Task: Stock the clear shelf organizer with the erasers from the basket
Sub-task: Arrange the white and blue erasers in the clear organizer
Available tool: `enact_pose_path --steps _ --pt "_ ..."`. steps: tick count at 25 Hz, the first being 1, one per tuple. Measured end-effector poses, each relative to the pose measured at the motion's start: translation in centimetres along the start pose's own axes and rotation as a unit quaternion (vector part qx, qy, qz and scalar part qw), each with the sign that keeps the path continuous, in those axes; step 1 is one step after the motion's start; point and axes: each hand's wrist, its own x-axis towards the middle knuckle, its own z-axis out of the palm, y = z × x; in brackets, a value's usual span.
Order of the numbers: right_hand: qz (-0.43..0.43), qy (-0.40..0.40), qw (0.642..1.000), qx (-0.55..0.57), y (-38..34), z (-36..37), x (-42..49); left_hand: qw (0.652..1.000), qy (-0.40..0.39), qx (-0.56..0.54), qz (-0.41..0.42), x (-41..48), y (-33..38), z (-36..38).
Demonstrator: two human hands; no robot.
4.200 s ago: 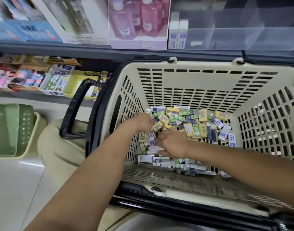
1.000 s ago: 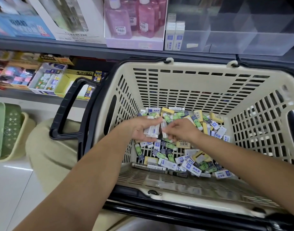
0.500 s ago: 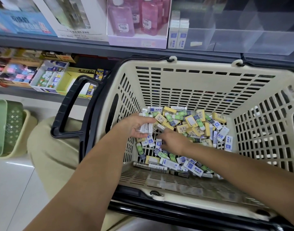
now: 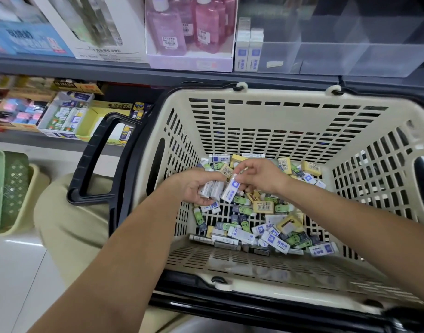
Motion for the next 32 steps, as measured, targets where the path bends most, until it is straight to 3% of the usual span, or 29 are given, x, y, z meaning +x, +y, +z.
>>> enact_pose_path --steps 6,7,9,11,13,16,22,27,32 --pt "0.025 0.002 0.993 0.116 -0.2 -1.5 -1.8 0.997 -0.072 0.012 0.028 -0.9 0.5 1.7" --pt "0.038 0.004 0.995 0.092 0.2 -2.3 -2.4 0.997 -0.067 0.012 0.031 -1.0 0.5 1.9" --pt "0.061 -0.032 0.993 -0.099 1.6 -3.5 -3.8 0.998 -0.039 0.01 0.037 -1.0 0.5 2.2" --pt "0.09 -0.138 0.953 -0.256 3.2 -3.7 -5.4 0.999 -0.011 0.002 0.048 -0.9 0.5 2.5" --pt "0.115 -0.208 0.919 -0.316 4.5 -3.1 -6.5 0.999 -0.011 0.008 0.052 -0.8 0.4 3.0" --pt "0.047 -0.179 0.871 -0.456 5.6 -2.3 -6.8 0.998 -0.024 0.04 0.048 -1.0 0.4 3.5" --pt "0.023 -0.166 0.824 -0.542 6.3 -3.8 -6.4 0.997 -0.035 0.057 0.05 -1.1 0.6 3.6" --pt "-0.003 -0.156 0.785 -0.599 7.4 -1.0 -6.5 0.996 -0.034 0.056 0.06 -0.9 0.5 3.5" --pt "-0.006 -0.181 0.794 -0.58 7.9 -0.7 -6.1 0.996 -0.029 0.056 0.056 -1.0 0.4 3.5"
